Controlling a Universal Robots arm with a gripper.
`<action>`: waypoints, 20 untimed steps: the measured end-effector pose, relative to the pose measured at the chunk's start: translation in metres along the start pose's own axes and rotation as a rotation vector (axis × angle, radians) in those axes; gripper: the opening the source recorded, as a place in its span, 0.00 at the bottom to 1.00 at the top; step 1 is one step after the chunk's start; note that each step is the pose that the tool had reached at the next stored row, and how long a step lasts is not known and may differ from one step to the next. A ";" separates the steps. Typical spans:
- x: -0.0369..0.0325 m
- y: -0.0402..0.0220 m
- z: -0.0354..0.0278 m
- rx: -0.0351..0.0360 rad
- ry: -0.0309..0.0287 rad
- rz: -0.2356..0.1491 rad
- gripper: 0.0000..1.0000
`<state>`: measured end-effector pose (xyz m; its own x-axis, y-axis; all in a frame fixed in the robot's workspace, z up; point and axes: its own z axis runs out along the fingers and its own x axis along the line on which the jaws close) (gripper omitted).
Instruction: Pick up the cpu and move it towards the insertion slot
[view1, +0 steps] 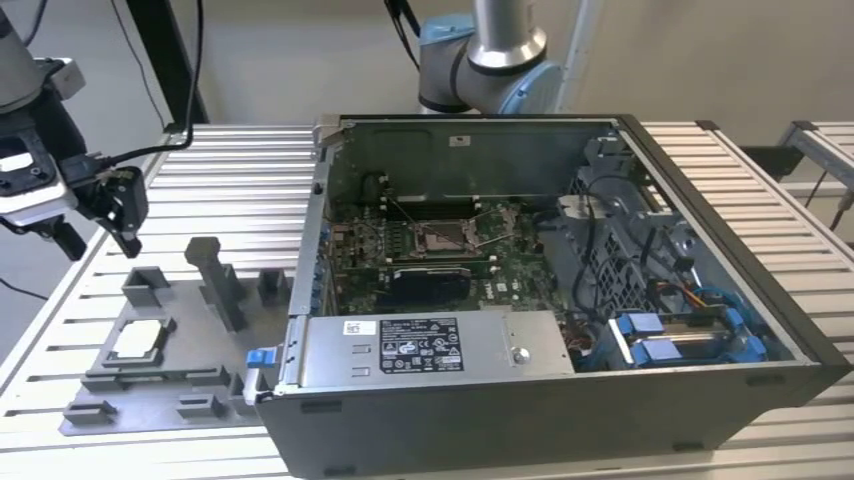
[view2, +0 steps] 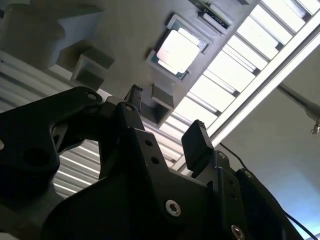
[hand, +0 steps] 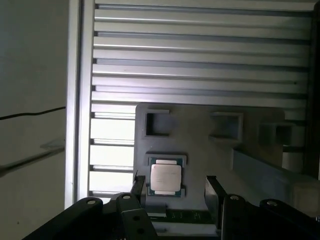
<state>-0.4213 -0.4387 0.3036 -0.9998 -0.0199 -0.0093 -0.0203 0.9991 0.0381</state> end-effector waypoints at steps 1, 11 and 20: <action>0.0000 0.0000 0.0007 0.0000 0.0000 0.000 1.00; 0.0000 -0.0001 0.0025 0.0000 0.0000 0.000 1.00; 0.0002 -0.0005 0.0090 0.0000 0.0000 0.000 1.00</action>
<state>-0.4214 -0.4388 0.2946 -0.9998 -0.0197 -0.0094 -0.0201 0.9991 0.0382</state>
